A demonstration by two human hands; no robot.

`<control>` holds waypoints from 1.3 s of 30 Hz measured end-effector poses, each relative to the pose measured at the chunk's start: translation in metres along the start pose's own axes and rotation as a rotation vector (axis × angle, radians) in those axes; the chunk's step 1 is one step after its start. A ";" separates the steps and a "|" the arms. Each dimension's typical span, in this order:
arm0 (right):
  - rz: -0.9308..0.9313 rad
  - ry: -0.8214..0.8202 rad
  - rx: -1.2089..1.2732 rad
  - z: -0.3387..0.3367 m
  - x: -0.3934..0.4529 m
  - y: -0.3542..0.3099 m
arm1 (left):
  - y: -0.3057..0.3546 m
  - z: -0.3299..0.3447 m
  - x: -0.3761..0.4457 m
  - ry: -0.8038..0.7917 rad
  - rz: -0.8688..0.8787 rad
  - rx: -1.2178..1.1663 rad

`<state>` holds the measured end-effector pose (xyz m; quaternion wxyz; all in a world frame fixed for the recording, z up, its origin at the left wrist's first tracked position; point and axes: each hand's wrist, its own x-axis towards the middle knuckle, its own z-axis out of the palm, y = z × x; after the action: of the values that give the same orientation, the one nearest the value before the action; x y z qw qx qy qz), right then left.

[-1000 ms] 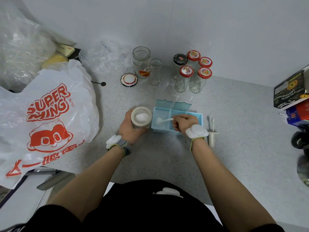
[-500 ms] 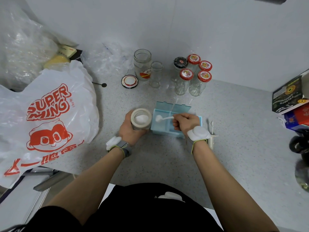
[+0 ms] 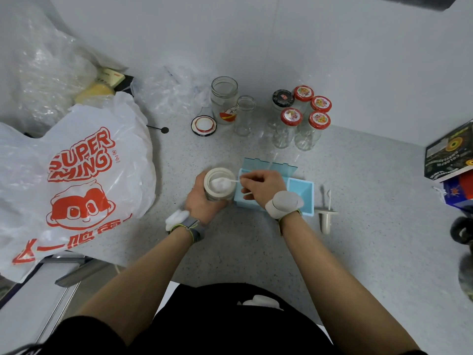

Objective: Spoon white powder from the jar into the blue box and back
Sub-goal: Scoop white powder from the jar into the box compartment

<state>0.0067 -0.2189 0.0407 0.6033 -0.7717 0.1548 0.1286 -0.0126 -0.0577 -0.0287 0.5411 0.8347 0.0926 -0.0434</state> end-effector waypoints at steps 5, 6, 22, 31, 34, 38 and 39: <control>-0.022 0.076 0.035 -0.007 0.000 -0.003 | -0.001 0.002 -0.001 0.019 -0.016 -0.020; -0.038 0.096 0.034 -0.010 0.000 -0.004 | 0.000 0.002 -0.002 0.021 -0.013 -0.024; -0.253 0.086 -0.639 -0.020 0.015 0.028 | -0.005 -0.001 0.001 0.006 0.013 0.042; 0.010 0.199 -0.275 -0.025 0.012 0.030 | -0.003 0.001 -0.001 0.020 0.012 0.005; 0.074 0.233 -0.106 -0.031 0.012 0.029 | -0.003 0.002 -0.002 0.026 0.008 -0.003; 0.111 0.242 0.004 -0.036 0.013 0.028 | -0.001 0.002 -0.002 0.026 0.008 -0.007; 0.112 0.241 0.023 -0.037 0.014 0.027 | -0.001 0.002 -0.002 0.023 0.005 -0.008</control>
<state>0.0093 -0.2617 0.0196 0.5812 -0.7646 0.2705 0.0668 -0.0149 -0.0593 -0.0302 0.5435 0.8332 0.0967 -0.0321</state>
